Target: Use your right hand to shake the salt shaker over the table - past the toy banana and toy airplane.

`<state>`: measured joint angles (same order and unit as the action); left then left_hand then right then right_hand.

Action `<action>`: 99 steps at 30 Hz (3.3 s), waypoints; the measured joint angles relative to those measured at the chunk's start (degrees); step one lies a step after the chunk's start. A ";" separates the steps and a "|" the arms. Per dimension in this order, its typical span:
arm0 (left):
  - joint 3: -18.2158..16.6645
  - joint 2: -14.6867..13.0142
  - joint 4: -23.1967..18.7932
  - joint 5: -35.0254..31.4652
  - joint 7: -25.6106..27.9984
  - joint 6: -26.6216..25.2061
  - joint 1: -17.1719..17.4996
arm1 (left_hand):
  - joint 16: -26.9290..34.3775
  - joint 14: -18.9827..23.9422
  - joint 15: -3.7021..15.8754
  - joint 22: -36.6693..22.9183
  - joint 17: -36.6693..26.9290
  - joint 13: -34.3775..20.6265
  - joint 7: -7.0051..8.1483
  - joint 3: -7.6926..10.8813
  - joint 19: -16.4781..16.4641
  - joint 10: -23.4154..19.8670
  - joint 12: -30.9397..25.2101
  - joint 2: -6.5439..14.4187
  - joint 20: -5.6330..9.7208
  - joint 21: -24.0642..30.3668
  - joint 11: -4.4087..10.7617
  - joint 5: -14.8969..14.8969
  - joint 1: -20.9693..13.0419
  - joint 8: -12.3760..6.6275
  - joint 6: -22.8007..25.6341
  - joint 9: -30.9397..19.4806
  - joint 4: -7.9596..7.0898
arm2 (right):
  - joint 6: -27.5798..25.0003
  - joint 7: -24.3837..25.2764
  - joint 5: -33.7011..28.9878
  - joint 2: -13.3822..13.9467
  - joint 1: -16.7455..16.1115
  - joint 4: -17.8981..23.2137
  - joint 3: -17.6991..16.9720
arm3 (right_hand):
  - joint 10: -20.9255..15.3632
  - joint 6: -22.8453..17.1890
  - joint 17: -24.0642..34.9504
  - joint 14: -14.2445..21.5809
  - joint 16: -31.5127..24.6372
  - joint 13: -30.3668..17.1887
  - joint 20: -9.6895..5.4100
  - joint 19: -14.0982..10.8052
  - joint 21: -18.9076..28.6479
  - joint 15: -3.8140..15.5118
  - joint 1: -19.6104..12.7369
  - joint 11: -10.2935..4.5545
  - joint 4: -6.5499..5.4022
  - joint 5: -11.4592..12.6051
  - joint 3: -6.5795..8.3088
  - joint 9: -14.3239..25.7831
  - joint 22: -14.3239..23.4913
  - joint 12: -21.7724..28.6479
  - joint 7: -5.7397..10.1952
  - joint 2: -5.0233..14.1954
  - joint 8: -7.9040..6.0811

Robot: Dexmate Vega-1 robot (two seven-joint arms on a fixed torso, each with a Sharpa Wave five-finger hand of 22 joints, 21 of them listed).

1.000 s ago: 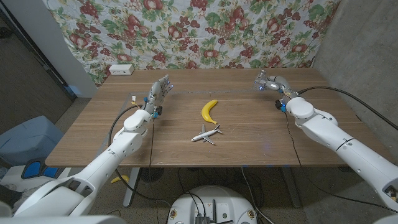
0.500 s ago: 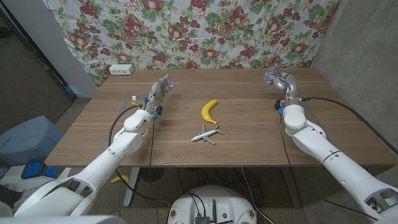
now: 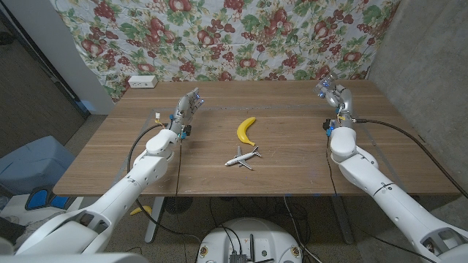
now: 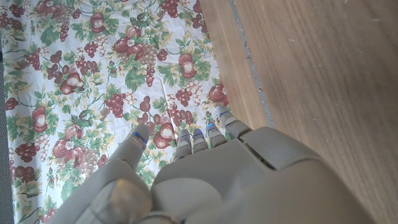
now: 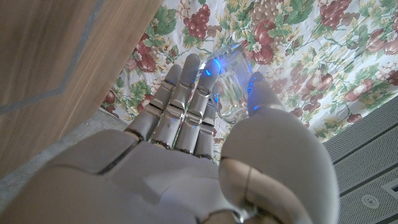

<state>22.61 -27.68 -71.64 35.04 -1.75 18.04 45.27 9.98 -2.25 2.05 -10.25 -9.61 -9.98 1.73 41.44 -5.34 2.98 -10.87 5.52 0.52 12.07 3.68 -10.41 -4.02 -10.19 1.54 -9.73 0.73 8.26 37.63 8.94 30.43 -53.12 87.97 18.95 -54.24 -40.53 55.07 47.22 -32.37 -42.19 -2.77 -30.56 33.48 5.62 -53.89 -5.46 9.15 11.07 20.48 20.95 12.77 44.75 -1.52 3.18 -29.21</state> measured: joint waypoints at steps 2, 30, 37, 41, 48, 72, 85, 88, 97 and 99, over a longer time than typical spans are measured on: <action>0.00 -0.03 -0.07 -0.02 0.06 -0.02 0.03 | 0.00 0.00 0.00 0.00 0.00 0.00 0.00 0.00 0.00 0.00 0.00 0.00 0.00 0.00 0.00 0.00 0.00 0.00 0.00 0.00 0.00 | 0.00 -0.11 0.00 0.12 -0.19 0.23 -0.13 | 0.00 0.00 0.15 0.19 0.00 -0.11 -0.22 0.22 0.02 -0.19 0.00 0.00 0.00 -0.01 0.00 -0.01 0.00 0.00 0.00 0.00 -0.05; -0.03 -0.24 -1.24 -0.17 0.31 -0.06 0.70 | 0.00 0.00 0.00 0.00 0.00 0.00 0.00 0.00 0.00 0.00 0.00 0.00 0.00 0.00 0.00 0.00 0.00 0.00 0.00 0.00 0.00 | -16.17 -23.04 4.67 13.72 3.69 9.08 3.22 | 0.00 0.00 1.31 0.60 1.63 -0.70 0.10 1.33 1.31 0.21 0.00 0.00 0.00 -0.23 0.00 -0.01 -0.26 0.00 0.00 0.00 0.00; -0.05 -0.30 -1.46 -0.17 0.40 -0.06 0.88 | 0.00 0.00 0.00 0.00 0.00 0.00 0.00 0.00 0.00 0.00 0.00 0.00 0.00 0.00 0.00 0.00 0.00 0.00 0.00 0.00 0.00 | -19.42 -27.26 5.28 16.34 5.58 10.53 4.65 | 0.00 0.00 1.51 0.59 1.88 -0.70 -0.21 1.64 1.32 0.21 0.00 0.00 0.00 0.01 0.00 0.21 -0.54 0.00 0.00 0.00 0.16; -0.08 -0.37 -1.69 -0.17 0.44 -0.06 1.04 | 0.00 0.00 0.00 0.00 0.00 0.00 0.00 0.00 0.00 0.00 0.00 0.00 0.00 0.00 0.00 0.00 0.00 0.00 0.00 0.00 0.00 | -21.92 -29.83 5.77 17.31 6.19 11.17 5.15 | 0.00 0.00 1.59 0.59 2.09 -0.70 -0.21 1.63 1.75 0.21 0.00 0.00 0.00 0.01 0.00 0.21 -0.54 0.00 0.00 0.00 -0.05; -0.08 -0.41 -1.86 -0.17 0.45 -0.06 1.11 | 0.00 0.00 0.00 0.00 0.00 0.00 0.00 0.00 0.00 0.00 0.00 0.00 0.00 0.00 0.00 0.00 0.00 0.00 0.00 0.00 0.00 | -23.25 -30.69 6.14 18.30 6.48 11.87 5.51 | 0.00 0.00 1.86 0.59 2.29 -0.70 0.21 2.05 2.06 0.21 0.00 0.00 0.00 0.01 0.00 0.20 -0.54 0.00 0.00 0.00 -0.05; -0.08 -0.28 -1.95 -0.17 0.63 -0.05 1.18 | 0.00 0.00 0.00 0.00 0.02 0.00 0.00 0.00 0.00 0.00 0.00 0.00 0.00 0.00 0.00 0.00 0.00 0.00 0.00 0.00 0.00 | -14.46 -14.27 2.20 10.79 1.46 9.32 2.71 | 0.00 0.00 2.86 0.80 3.38 -0.13 0.22 2.04 3.41 0.42 0.00 0.00 -0.16 -0.16 -0.16 0.01 -0.80 0.00 0.00 0.00 0.01; -0.06 -0.06 -1.29 -0.20 0.67 0.13 0.84 | 0.00 0.00 0.00 0.00 0.01 0.00 0.00 0.00 0.00 0.00 0.00 0.00 0.00 0.00 0.00 0.00 0.00 0.00 0.00 0.00 0.00 | -10.17 -0.85 -2.28 3.69 -0.29 6.80 1.28 | 0.00 0.00 3.21 1.32 3.79 -0.36 0.22 2.04 4.04 0.53 0.00 0.00 -0.16 0.19 -0.16 0.22 -0.79 0.00 0.00 0.00 0.28; -0.06 -0.02 -1.18 -0.22 0.67 0.20 0.74 | 0.00 0.00 0.00 0.00 0.01 0.00 0.00 0.00 0.00 0.00 0.00 0.00 0.00 0.00 0.00 0.00 0.00 0.00 0.00 0.00 0.00 | -10.17 -0.85 -2.92 2.58 -0.56 6.44 1.03 | 0.00 0.00 3.21 1.32 3.79 -0.39 0.22 2.04 4.25 0.53 0.00 0.00 -0.16 0.19 -0.16 0.47 -0.79 0.00 0.00 0.00 0.28; -0.05 0.09 -0.92 -0.25 0.66 0.32 0.61 | 0.00 0.00 0.00 0.00 0.01 0.00 0.00 0.00 0.00 0.00 0.00 0.00 0.00 0.00 0.00 0.00 0.00 0.00 0.00 0.00 0.00 | -8.42 4.42 -4.44 0.59 -1.13 5.94 0.49 | 0.00 0.00 3.49 1.32 4.26 -0.26 0.01 2.25 4.68 0.52 0.00 0.00 -0.15 0.19 -0.15 0.47 -1.03 0.00 0.00 0.00 0.18; -0.05 0.09 -0.88 -0.25 0.67 0.35 0.59 | 0.00 0.00 0.00 0.00 0.01 0.00 0.00 0.00 0.00 0.00 0.00 0.00 0.00 0.00 0.00 0.00 0.00 0.00 0.00 0.00 0.00 | -8.32 4.83 -4.71 0.31 -1.24 5.93 0.36 | 0.00 0.00 3.71 1.43 4.26 -0.26 0.01 2.25 4.68 0.42 0.00 0.00 -0.15 0.18 -0.15 0.47 -1.06 0.00 0.00 0.00 0.16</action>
<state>22.56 -27.59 -72.52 34.79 -1.09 18.39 45.86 9.98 -2.25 2.05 -10.25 -9.61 -9.98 1.73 41.44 -5.34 2.99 -10.87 5.52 0.52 12.07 3.68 -10.41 -4.02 -10.19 1.54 -9.73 0.73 -0.06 42.45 4.23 30.74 -54.36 93.90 19.31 -54.24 -40.53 58.78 48.64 -28.11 -42.45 -2.76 -28.31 38.16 6.04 -53.88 -5.46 9.00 11.25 20.33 21.42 11.71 44.75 -1.52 3.18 -29.05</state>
